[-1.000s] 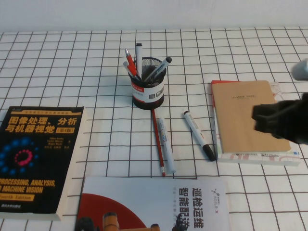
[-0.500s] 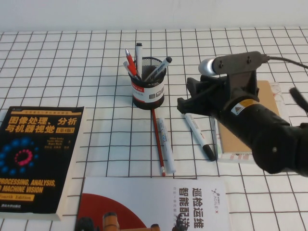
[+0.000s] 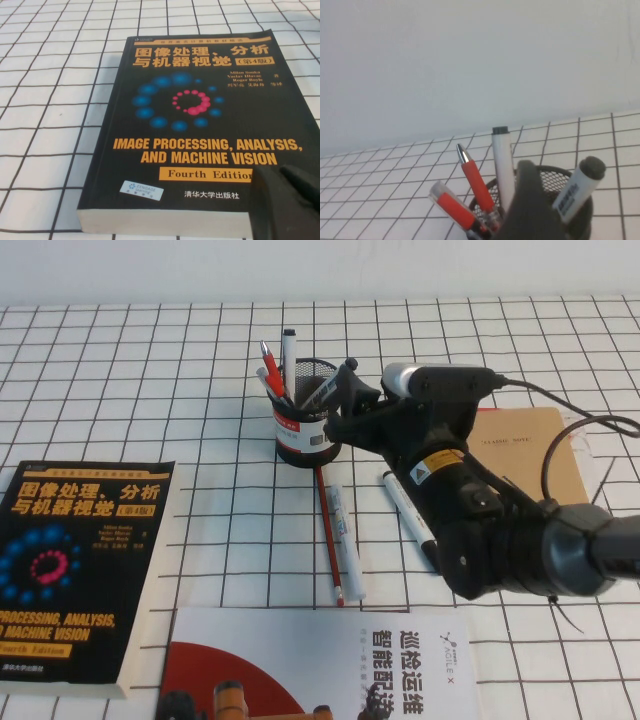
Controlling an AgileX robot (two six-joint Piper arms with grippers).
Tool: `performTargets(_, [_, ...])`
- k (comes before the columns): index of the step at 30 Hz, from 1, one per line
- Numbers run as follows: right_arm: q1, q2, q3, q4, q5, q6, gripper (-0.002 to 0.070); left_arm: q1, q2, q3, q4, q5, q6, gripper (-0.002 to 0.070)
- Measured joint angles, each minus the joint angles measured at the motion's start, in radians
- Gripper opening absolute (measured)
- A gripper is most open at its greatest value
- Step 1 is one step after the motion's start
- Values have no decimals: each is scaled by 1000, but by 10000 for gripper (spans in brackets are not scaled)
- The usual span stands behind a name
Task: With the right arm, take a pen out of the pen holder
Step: 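Take a marker out of the pen holder and lay it on the table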
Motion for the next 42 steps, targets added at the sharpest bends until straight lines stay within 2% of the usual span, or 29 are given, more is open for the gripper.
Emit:
performTargets(6, [0, 109, -123, 0, -5, 43, 414, 0, 0, 0, 0, 0, 0, -5])
performTargets(12, [0, 177, -196, 75, -5, 48, 414, 0, 0, 0, 0, 0, 0, -5])
performTargets(38, [-5, 298, -394, 148, 68, 52, 413, 0, 0, 0, 0, 0, 0, -5])
performTargets(42, [-5, 304, -394, 148, 67, 52, 376, 0, 0, 0, 0, 0, 0, -4])
